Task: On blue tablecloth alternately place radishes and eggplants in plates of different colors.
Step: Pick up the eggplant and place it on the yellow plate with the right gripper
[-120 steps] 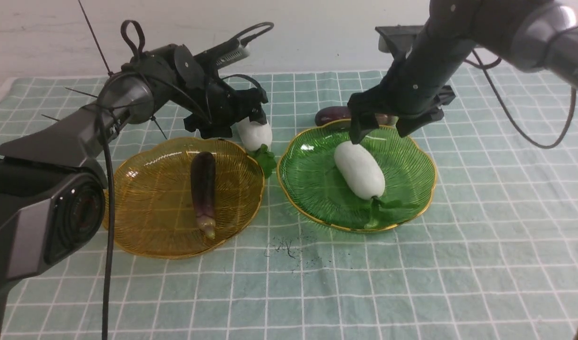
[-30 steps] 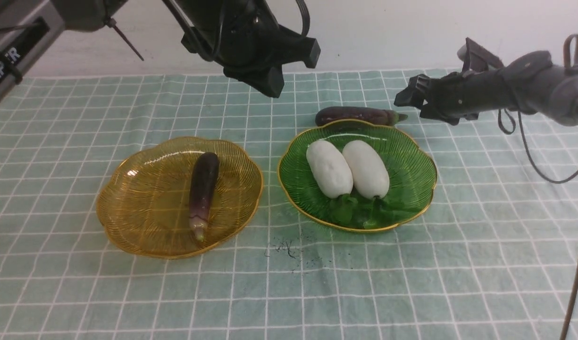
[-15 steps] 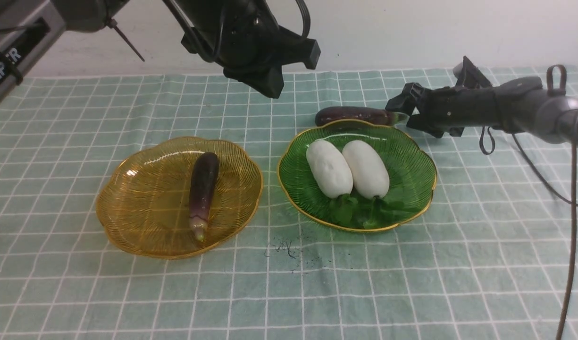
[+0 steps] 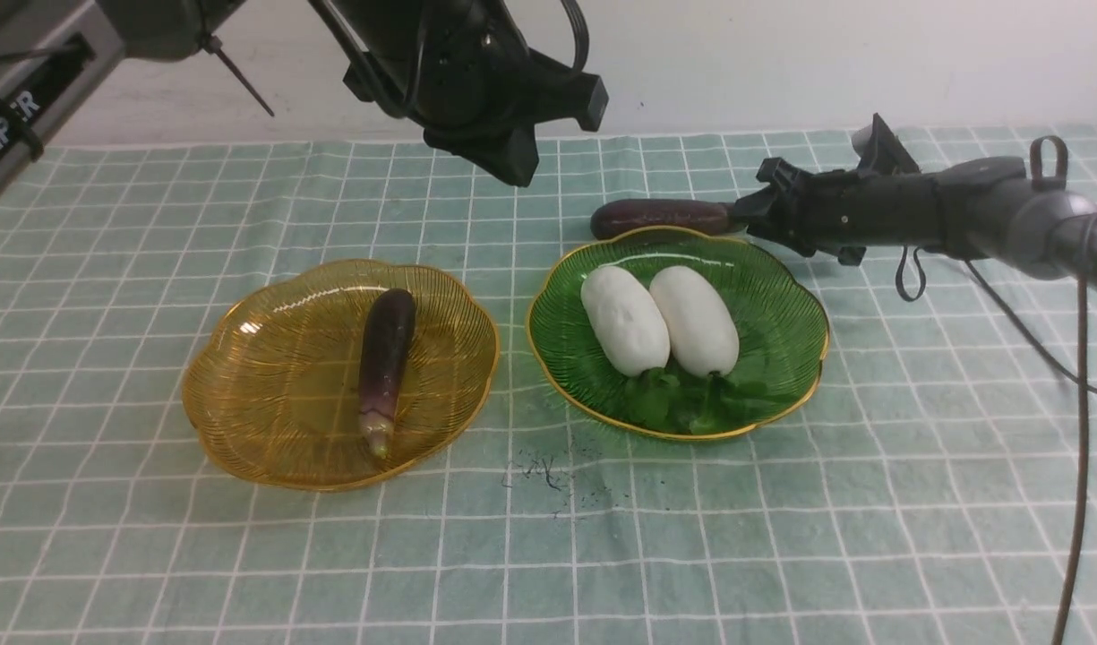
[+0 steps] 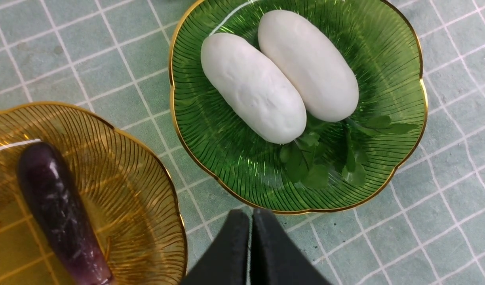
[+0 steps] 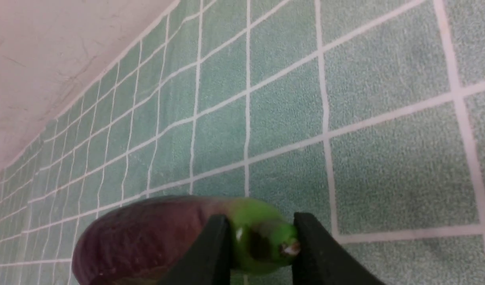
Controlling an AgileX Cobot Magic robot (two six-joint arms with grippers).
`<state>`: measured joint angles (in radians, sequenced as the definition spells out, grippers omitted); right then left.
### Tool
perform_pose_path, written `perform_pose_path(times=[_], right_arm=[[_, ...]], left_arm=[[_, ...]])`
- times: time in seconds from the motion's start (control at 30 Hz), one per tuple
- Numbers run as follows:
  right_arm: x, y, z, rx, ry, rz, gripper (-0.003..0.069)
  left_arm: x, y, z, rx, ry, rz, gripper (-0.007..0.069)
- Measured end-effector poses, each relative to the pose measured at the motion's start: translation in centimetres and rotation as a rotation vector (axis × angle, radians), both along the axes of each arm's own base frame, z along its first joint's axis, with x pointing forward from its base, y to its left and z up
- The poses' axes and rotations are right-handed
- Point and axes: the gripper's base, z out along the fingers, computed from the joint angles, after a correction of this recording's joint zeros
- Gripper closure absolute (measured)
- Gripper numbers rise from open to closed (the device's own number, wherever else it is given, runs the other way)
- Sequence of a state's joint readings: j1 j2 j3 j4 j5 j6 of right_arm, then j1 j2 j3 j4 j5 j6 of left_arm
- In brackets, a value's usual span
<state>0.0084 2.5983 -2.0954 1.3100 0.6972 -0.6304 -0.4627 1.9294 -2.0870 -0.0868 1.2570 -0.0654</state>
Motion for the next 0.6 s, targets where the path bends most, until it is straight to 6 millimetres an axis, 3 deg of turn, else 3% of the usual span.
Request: perform_pose_path(times=[0.4, 0.6], right_arm=[[0.2, -0.1, 0.6, 0.056, -0.012, -0.026, 0.0484], [0.3, -0.3, 5.7, 0.085, -0.153, -0.032, 0.0493]], left_arm=[[0.1, 0.1, 0.0, 0.011, -0.006, 0.004, 0.0632], [-0.2, 0.5, 0.6, 0.031, -0.032, 0.012, 0.0632]])
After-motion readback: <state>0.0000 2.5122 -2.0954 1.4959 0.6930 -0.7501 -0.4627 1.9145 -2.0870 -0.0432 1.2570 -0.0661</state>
